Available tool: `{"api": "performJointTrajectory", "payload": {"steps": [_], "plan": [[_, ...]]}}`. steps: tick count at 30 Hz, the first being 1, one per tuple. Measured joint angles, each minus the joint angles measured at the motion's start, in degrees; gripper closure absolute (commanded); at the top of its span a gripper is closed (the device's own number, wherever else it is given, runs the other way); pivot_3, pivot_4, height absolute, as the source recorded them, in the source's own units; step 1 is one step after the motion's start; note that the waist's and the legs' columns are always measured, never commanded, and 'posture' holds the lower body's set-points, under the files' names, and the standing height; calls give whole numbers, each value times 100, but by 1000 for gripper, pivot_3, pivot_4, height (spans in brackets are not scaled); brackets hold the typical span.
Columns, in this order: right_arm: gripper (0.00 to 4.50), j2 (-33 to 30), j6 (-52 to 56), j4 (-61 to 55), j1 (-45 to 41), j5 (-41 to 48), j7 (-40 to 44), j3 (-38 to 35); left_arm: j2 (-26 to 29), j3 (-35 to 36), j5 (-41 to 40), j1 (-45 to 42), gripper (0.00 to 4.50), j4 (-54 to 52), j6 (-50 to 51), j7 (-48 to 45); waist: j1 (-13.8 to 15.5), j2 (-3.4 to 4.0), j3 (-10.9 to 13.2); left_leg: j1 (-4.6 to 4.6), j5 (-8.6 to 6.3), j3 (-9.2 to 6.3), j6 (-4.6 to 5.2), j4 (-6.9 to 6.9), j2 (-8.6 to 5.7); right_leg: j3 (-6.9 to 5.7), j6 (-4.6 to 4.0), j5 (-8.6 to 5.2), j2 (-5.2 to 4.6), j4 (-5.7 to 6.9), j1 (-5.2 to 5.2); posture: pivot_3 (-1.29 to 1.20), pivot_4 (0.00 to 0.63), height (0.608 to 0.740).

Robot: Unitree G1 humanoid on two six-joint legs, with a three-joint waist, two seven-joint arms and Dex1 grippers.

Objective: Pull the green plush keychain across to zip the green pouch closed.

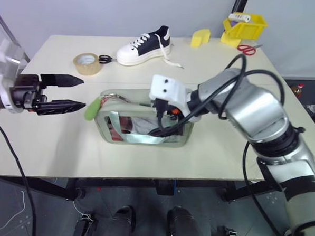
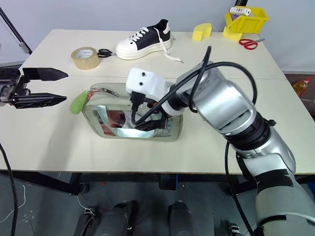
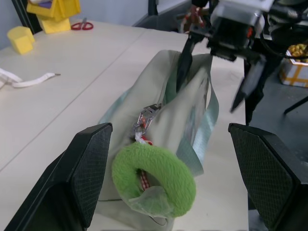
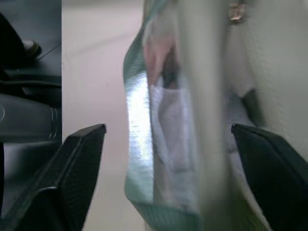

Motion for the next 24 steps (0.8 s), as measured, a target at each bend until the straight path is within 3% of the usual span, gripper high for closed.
{"api": "performJointTrajectory", "payload": {"steps": [10, 16, 20, 24], "plan": [[94, -784, -1005, 661, 15, 422, 475, -755, 108, -55, 310, 678, 358, 14, -257, -188, 14, 0, 0, 4, 0, 15, 0, -2, 2, 6, 0, 0, -3, -2, 1, 0, 150, 695], [94, -1518, -1976, 566, 1037, 340, 627, -952, 106, -49, 259, 683, 358, -80, -225, -140, 46, -1, 0, 4, 0, 20, 1, 0, 2, 8, 0, -1, -4, -6, 4, 0, 150, 695], [1265, -1691, -2225, 537, 1526, 295, 631, -995, 109, -58, 260, 658, 358, -79, -227, -131, 9, 0, 0, 6, 0, 28, 1, -1, 4, 15, -1, 0, -2, -1, 1, 0, 150, 695], [3242, -1572, -2328, 412, 1620, 289, 522, -992, 107, -120, 378, 468, 358, -65, -311, -60, -8, 0, 0, 9, 0, 29, 1, -3, 8, 16, -1, 0, 1, 0, 1, 0, 150, 695]]}}
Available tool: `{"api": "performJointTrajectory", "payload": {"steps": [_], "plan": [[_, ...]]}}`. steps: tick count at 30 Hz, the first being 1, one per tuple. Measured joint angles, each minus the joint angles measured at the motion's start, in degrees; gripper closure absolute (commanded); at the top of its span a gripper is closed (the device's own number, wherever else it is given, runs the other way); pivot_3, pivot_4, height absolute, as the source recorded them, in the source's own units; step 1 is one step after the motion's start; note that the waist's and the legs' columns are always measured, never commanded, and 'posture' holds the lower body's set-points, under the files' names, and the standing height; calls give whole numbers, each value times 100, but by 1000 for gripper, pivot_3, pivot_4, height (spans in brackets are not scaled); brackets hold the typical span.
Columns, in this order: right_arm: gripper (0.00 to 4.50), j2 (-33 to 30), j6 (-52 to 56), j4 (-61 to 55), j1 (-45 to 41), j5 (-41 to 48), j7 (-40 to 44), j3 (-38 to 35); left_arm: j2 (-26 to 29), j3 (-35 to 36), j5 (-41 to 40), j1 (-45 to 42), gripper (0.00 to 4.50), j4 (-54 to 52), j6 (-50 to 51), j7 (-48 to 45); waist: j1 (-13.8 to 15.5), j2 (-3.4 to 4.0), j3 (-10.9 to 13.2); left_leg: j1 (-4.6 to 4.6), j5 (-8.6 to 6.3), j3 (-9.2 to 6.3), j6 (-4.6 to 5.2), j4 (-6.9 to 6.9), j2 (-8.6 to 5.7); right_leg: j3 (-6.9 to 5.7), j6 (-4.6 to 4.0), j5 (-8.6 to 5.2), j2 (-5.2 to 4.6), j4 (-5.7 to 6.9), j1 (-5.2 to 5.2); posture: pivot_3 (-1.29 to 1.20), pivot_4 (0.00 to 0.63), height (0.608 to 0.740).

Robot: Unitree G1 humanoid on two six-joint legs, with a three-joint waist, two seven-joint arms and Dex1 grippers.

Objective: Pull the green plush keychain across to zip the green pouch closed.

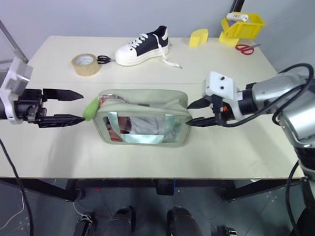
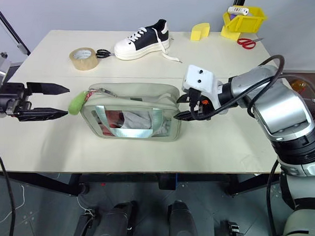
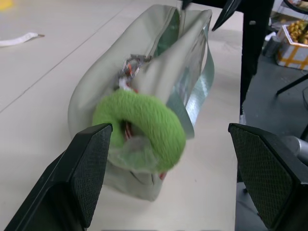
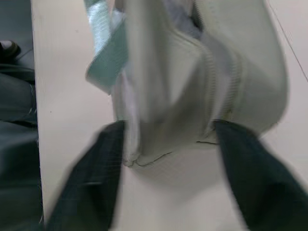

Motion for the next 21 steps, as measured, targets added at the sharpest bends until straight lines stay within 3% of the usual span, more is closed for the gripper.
{"api": "performJointTrajectory", "payload": {"steps": [1, 2, 9, 12, 16, 19, 21], "plan": [[4012, 87, 0, -4, 0, -1, -56, 3, -32, -60, 47, -25, 358, 2, -46, 50, 8, 0, 0, 0, 0, 0, 0, 1, -1, 0, 0, 0, 0, 0, 1, 0, 150, 695], [4341, 117, 0, -8, 0, -1, -75, 8, -53, -93, 65, -25, 358, 2, -52, 72, 12, 0, 0, -1, 0, 0, 0, 1, -2, 0, 0, 0, -1, 0, 1, 0, 150, 695], [4433, 145, 52, -23, 34, 0, -252, 13, -150, -225, 309, 53, 358, 17, -190, 254, 12, -1, 0, 0, 0, 0, 0, 1, -2, 0, 0, 0, -2, -1, 2, 0, 150, 695], [4500, 141, 137, -24, 42, -1, -310, 13, -167, -383, 501, 114, 1147, 61, -313, 313, 19, -1, 0, 0, 0, 0, 0, 3, -2, 1, 0, 0, -2, -1, 3, 0, 150, 695], [4500, 137, 198, -24, 42, 0, -355, 13, -182, -402, 500, 121, 3195, 74, -282, 315, 25, -1, 0, 0, 0, 0, 0, 3, -2, 0, 0, 0, -3, -1, 3, 0, 150, 695], [4500, 133, 266, -24, 42, 1, -384, 12, -240, -402, 480, -12, 4456, 74, -208, 323, 33, -1, 0, 0, 0, 0, 0, 5, -3, 0, 0, 0, -2, -1, 5, 0, 150, 695], [4500, 133, 282, -25, 42, 2, -398, 12, -249, -402, 480, -60, 4456, 74, -174, 327, 39, -1, 0, 0, 0, 0, 0, 5, -4, 0, 0, 0, -3, -1, 5, 0, 150, 695]]}}
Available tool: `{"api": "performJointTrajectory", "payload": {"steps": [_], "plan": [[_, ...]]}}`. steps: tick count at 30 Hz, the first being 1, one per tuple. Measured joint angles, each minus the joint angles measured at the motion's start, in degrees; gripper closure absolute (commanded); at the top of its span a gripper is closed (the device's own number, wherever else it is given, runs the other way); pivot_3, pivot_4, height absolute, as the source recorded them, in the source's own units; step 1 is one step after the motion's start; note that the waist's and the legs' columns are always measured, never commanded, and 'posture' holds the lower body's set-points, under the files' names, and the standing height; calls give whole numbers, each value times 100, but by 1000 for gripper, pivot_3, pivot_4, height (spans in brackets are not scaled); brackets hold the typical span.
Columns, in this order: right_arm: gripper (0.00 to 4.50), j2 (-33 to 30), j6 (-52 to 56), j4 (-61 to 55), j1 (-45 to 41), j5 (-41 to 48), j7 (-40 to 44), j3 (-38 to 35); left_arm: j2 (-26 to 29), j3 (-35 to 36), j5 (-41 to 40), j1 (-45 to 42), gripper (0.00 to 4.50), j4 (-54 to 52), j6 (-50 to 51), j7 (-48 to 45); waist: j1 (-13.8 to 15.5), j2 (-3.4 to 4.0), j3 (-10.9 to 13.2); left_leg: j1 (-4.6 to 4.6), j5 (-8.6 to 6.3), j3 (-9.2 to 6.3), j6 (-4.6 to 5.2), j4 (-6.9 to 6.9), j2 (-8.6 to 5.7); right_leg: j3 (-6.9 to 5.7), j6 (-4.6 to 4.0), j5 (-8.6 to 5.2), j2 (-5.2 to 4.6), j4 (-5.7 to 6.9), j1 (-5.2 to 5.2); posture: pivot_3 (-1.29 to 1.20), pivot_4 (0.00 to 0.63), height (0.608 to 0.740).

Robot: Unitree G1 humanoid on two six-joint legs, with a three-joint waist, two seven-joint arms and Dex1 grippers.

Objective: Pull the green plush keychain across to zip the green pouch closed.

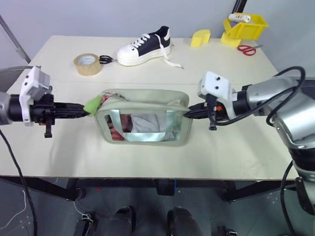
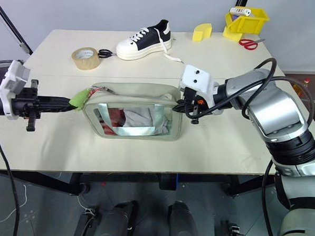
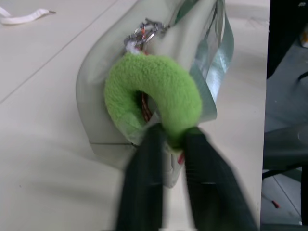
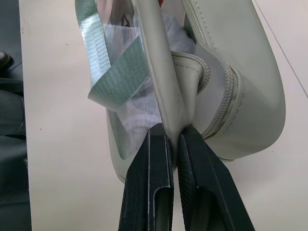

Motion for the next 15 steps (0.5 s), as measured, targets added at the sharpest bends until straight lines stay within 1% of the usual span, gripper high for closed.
{"api": "performJointTrajectory", "payload": {"steps": [6, 9, 12, 15], "plan": [[4500, -23, 108, -15, 0, 5, -31, 0, -30, -2, -161, -180, 4456, -114, 369, 30, 8, 0, 0, 0, 0, 0, 0, 2, 0, 0, 0, 0, 0, 0, 1, 0, 150, 695], [4500, -34, 153, -33, 5, 7, -50, -10, -52, 38, -620, -636, 4456, -308, 857, 54, 33, -2, 0, 0, 0, -1, 0, 5, 0, -1, 1, 0, 1, 0, 3, 0, 150, 695], [4500, -14, 185, -73, 13, 6, -90, -14, -338, 31, -884, -1121, 4456, -603, 1083, 252, 55, -2, 0, 8, 0, -1, 0, 6, -2, -2, 1, 0, 0, 0, 14, 0, 150, 695], [4500, -4, 186, -97, 39, 9, -97, -13, -690, -315, -818, -1201, 4456, -755, 1105, 452, 41, -1, -1, 11, 0, 1, 0, 4, -1, 0, 1, 0, 4, 0, 14, 0, 150, 695]]}}
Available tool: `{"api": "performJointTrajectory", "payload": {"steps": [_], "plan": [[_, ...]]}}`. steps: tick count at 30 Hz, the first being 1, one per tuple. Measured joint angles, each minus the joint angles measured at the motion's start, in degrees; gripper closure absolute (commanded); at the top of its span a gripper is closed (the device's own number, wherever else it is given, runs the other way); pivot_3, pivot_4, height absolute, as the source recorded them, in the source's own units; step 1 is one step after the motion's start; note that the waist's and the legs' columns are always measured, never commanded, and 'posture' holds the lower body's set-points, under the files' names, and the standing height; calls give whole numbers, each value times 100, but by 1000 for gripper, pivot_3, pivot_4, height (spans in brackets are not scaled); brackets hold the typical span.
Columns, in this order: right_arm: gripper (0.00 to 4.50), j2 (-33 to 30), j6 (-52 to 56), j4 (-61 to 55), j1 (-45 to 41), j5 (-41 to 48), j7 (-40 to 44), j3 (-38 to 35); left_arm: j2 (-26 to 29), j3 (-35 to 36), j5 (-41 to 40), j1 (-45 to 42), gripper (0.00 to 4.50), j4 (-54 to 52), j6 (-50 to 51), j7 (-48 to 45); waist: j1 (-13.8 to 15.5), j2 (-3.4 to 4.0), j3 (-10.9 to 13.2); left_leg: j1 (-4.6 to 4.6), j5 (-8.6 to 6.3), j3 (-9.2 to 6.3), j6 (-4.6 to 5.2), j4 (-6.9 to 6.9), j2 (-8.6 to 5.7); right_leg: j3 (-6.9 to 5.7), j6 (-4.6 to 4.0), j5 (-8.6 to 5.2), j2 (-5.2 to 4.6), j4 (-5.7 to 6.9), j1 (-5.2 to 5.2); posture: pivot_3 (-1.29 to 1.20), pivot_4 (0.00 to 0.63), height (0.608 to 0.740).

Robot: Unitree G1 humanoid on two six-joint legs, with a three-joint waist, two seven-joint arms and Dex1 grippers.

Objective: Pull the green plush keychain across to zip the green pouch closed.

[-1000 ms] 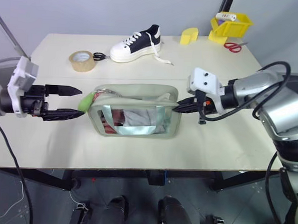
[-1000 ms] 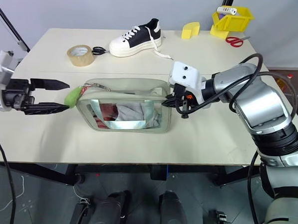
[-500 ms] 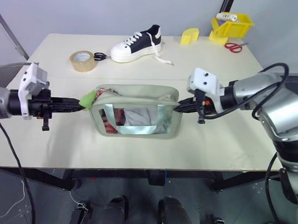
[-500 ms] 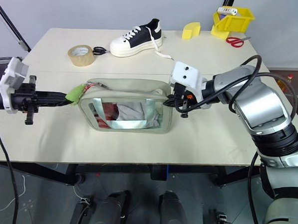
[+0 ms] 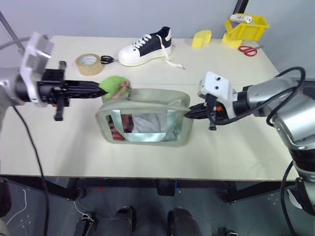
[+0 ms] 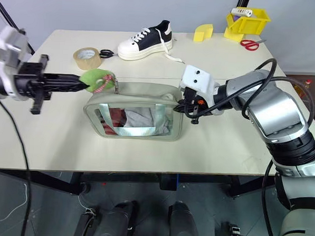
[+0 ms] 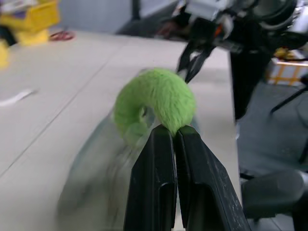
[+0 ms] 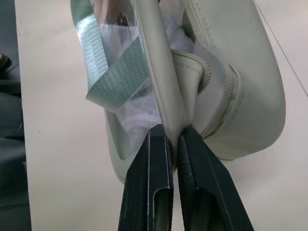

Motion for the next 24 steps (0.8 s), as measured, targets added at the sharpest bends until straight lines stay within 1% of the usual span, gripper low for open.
{"api": "performJointTrajectory", "payload": {"steps": [2, 3, 5, 7, 8, 12, 16, 18, 20, 22, 24], "plan": [[4500, 3, 0, -16, 3, -3, -15, 0, -215, -394, 234, -47, 4456, 20, -43, 125, 0, 0, 0, -1, 0, 0, 0, 1, -2, 0, 0, 0, 4, 1, 0, 0, 150, 695], [4500, 2, 1, -25, 12, -2, -19, 1, -289, -562, 360, -76, 4169, 94, -117, 168, -8, 0, 0, 0, 0, 0, 0, 1, -2, 0, 0, 0, 4, 0, 0, 0, 150, 695], [4500, 11, 8, -34, 22, -2, -47, 1, -381, -679, 501, -180, 3482, 262, -148, 261, -8, 0, 0, -1, 0, 0, 0, 1, -4, 0, 0, 0, 8, 0, -1, 0, 150, 695], [4500, 9, 49, -84, 32, 5, -90, -3, -432, -743, 603, -373, 2493, 553, -127, 375, -9, 0, 0, -1, 0, -1, 0, 1, -3, 0, -1, 1, 8, 0, -1, 0, 150, 695], [4500, 7, 64, -111, 40, 13, -105, -12, -432, -741, 603, -413, 1917, 606, -121, 386, -12, 0, 0, -1, 0, 0, 0, 0, -2, 0, 0, 0, 7, 0, -1, 0, 150, 695], [4500, 4, 183, -206, 110, 66, -160, -78, -379, -715, 588, -527, 52, 688, -112, 333, -12, 0, 0, -2, 0, -1, 0, 0, -1, 0, 0, 0, 6, 0, -2, 0, 150, 695], [4500, -1, 259, -313, 148, 121, -199, -89, 54, -572, 627, -532, 52, 929, -314, 42, -49, 0, 0, -1, 0, -1, 0, -3, -1, 0, 0, 0, 7, 0, -5, 0, 150, 695], [4500, -9, 289, -353, 160, 157, -212, -96, 390, -435, 667, -507, 52, 1125, -427, -150, -66, 0, 0, -2, 0, -1, 0, -4, -1, 0, 0, 0, 7, -1, -6, 0, 150, 695], [4500, -22, 296, -363, 178, 181, -221, -109, 693, -261, 677, -241, 52, 1062, -525, -402, -69, 1, 0, -1, 0, 1, 0, -7, 1, 1, 1, -1, -2, -3, -5, 0, 150, 695], [4500, -27, 299, -356, 182, 204, -238, -121, 828, -220, 712, 288, 52, 873, -653, -576, -64, 3, -1, 0, 0, 4, 0, -8, 0, 4, 1, -1, -8, -4, -3, 0, 150, 695], [4500, -28, 300, -355, 182, 211, -257, -148, 718, -301, 793, 810, 589, 756, -798, -622, -50, 0, 0, -2, 0, 0, 0, -2, 2, 3, -1, 0, -6, -4, -2, 0, 150, 695]]}}
